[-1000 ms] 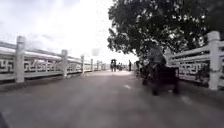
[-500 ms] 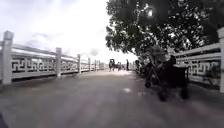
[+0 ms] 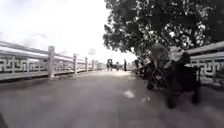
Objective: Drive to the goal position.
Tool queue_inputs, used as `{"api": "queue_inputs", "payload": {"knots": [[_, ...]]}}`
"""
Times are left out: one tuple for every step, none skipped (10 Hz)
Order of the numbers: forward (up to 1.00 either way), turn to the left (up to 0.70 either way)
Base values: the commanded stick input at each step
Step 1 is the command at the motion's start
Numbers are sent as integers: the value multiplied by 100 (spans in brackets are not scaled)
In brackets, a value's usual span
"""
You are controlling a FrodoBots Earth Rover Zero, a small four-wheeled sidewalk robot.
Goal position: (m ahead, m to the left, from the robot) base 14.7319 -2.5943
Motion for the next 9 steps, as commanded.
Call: {"api": "queue_inputs", "payload": {"knots": [[70, 0], [70, 0], [70, 0], [70, 0], [70, 0], [70, 0], [70, 0], [70, 0], [70, 0]]}}
